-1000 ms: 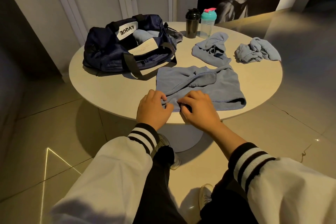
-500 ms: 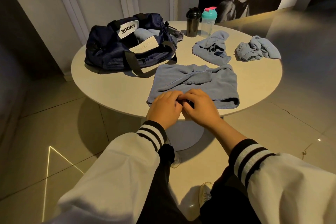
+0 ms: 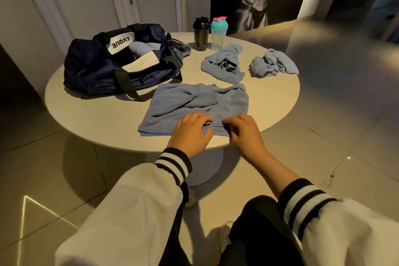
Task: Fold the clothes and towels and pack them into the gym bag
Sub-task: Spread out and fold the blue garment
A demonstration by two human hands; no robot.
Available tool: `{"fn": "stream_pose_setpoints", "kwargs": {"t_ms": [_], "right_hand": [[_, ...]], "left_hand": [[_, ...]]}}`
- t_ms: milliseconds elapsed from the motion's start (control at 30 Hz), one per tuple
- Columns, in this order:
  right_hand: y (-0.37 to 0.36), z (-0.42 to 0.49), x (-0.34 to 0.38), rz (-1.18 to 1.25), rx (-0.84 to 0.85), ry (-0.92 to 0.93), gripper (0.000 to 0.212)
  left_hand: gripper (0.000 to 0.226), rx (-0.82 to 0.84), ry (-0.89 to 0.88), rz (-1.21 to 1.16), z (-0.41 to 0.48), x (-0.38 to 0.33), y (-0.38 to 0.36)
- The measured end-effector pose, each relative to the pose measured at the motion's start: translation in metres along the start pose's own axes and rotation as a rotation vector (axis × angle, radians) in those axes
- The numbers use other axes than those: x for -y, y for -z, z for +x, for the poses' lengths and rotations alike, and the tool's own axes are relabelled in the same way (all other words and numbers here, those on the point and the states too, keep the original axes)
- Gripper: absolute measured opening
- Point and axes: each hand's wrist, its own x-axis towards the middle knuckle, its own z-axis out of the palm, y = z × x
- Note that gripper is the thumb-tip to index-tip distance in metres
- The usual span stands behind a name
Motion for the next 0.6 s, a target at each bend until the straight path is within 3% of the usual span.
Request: {"fn": "stream_pose_setpoints", "kwargs": {"t_ms": [167, 433, 533, 600], "right_hand": [[0.011, -0.016, -0.011, 0.239, -0.157, -0.103, 0.027], [0.009, -0.03, -0.002, 0.027, -0.214, -0.054, 0.022], [0.011, -0.03, 0.001, -0.052, -0.16, 0.002, 0.022], [0.014, -0.027, 0.002, -0.116, -0.116, -0.059, 0.021]], "left_hand": [[0.017, -0.023, 0.011, -0.013, -0.001, 0.005, -0.002], [0.015, 0.013, -0.072, -0.006, -0.007, 0.0, 0.0], [0.011, 0.047, -0.098, 0.02, -0.006, -0.002, 0.001], [0.009, 0.041, -0.102, 0.034, -0.006, -0.003, 0.001]]}}
